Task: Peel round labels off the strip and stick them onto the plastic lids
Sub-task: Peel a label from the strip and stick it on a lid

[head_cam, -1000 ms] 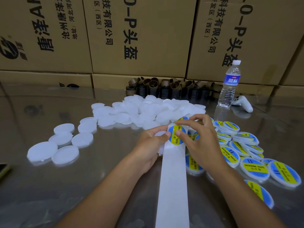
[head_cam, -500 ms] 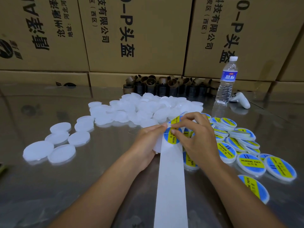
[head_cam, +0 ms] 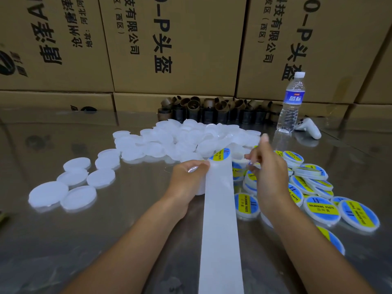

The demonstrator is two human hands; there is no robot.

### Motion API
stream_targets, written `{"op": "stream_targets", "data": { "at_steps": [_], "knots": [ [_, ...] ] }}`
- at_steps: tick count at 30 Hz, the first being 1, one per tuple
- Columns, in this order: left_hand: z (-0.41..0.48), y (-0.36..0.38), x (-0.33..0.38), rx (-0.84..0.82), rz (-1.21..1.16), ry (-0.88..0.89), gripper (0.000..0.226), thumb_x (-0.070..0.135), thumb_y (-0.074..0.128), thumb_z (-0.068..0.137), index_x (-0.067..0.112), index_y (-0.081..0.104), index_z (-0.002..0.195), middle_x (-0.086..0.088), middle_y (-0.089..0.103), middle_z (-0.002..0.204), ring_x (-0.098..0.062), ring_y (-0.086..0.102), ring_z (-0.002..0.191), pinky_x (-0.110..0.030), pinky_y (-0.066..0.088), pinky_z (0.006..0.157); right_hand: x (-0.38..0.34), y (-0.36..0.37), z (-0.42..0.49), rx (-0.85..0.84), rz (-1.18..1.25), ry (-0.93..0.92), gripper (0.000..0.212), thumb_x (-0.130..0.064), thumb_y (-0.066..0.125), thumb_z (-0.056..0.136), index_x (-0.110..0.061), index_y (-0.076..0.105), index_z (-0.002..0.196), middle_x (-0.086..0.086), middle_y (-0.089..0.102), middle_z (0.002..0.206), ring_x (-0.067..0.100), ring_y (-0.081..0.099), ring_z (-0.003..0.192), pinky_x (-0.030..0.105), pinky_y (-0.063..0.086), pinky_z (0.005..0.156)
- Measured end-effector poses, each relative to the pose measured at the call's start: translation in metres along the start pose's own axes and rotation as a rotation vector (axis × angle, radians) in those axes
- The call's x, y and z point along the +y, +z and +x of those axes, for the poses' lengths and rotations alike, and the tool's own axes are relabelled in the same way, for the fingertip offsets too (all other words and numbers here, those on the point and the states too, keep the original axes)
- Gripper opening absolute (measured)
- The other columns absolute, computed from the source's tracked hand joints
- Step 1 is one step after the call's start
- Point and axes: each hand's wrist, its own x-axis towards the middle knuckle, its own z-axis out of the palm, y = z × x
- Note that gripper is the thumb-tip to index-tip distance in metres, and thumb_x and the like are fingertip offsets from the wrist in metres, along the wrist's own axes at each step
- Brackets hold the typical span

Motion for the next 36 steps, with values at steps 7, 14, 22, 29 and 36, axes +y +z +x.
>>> {"op": "stream_targets", "data": {
  "at_steps": [7,14,22,29,36],
  "knots": [
    [0.005,0.001,-0.003,0.099,-0.033,0.061,0.012,0.009,0.066,0.087,0.014,0.067,0.077,0.008,0.065,0.078,0.004,0.059,0.059,-0.007,0.042,0.047,0.000,0.004,-0.002,-0.272,0.186,0.133,0.046,-0.049,0.035,0.096,-0.026,0.069,0.074,-0.003,0.071,0.086,0.014,0.066,0.081,0.034,0.049,0.080],
    [0.007,-0.004,0.007,0.251,-0.223,0.090,0.017,0.011,0.061,0.090,0.022,0.065,0.078,0.003,0.068,0.085,-0.020,0.068,0.082,-0.022,0.045,0.059,0.007,0.007,-0.006,-0.345,0.033,0.127,0.018,-0.036,0.048,0.096,-0.032,0.066,0.099,-0.006,0.072,0.093,0.012,0.070,0.086,0.030,0.049,0.079],
    [-0.002,-0.001,0.013,-0.175,-0.524,-0.105,0.031,0.036,0.043,0.099,0.008,0.057,0.096,-0.012,0.072,0.079,-0.025,0.071,0.066,-0.032,0.058,0.063,0.003,0.002,-0.004,-0.235,0.068,-0.031,0.031,-0.004,0.060,0.089,-0.034,0.063,0.096,0.003,0.072,0.092,0.019,0.066,0.088,0.039,0.052,0.083],
    [-0.005,0.004,0.013,-0.241,-0.365,-0.157,0.068,0.052,0.024,0.099,-0.003,0.050,0.129,-0.026,0.062,0.115,-0.035,0.062,0.093,-0.041,0.051,0.075,-0.002,0.005,-0.010,-0.440,0.046,-0.098,0.030,0.001,0.049,0.092,-0.024,0.066,0.086,-0.001,0.066,0.074,0.012,0.061,0.072,0.020,0.049,0.059],
    [-0.003,0.000,0.010,-0.355,-0.262,-0.128,0.069,0.060,0.015,0.097,0.005,0.057,0.105,-0.016,0.069,0.103,-0.026,0.069,0.090,-0.043,0.056,0.080,0.001,0.007,-0.018,-0.538,-0.212,-0.258,0.033,0.002,0.051,0.091,-0.027,0.063,0.080,0.001,0.061,0.084,0.002,0.053,0.074,0.013,0.044,0.067]
  ]
}}
